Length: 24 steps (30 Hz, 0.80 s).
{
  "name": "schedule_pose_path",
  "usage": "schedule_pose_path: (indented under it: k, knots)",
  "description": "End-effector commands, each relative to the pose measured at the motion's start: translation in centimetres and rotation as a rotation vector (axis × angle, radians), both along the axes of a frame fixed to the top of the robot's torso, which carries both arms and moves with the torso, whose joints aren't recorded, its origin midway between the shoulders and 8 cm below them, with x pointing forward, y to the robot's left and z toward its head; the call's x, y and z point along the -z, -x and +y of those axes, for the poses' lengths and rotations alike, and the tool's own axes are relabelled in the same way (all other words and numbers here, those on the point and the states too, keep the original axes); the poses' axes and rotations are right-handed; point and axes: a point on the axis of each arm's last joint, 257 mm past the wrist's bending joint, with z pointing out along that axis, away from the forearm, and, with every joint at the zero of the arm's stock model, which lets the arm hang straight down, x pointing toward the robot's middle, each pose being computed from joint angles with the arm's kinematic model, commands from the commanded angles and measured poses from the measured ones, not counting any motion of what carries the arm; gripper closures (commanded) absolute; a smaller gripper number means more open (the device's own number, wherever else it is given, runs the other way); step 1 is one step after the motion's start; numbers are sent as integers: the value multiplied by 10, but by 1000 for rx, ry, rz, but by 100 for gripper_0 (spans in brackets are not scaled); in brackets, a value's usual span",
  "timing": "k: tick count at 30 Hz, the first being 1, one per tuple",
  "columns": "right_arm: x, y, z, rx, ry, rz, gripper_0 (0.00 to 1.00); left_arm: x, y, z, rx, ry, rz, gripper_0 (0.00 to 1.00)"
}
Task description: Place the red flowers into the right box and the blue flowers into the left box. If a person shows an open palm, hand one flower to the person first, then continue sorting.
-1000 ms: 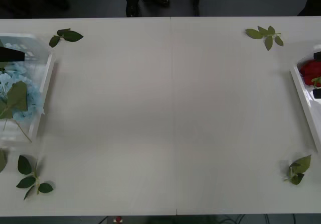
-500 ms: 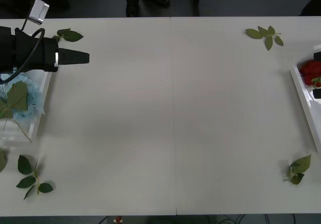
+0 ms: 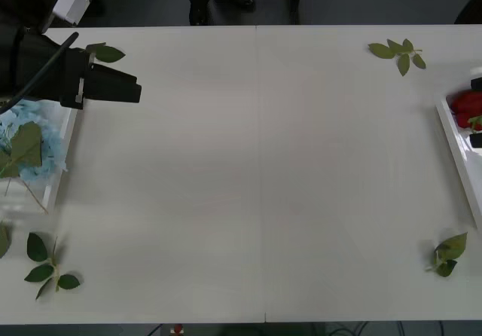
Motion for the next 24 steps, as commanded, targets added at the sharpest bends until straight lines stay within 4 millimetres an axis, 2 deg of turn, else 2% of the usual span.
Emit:
schedule_pose_path:
  k: [1,13,24]
  knots:
    - [-18,-1,-8,3,33,-40,0,-13,1,-6,71,-28,-129,4]
    - [-18,-1,-8,3,33,-40,0,-7,11,-21,120,-10,-103,4]
    - [-18,-1,-8,3,33,-40,0,-2,13,-24,124,-13,-88,4]
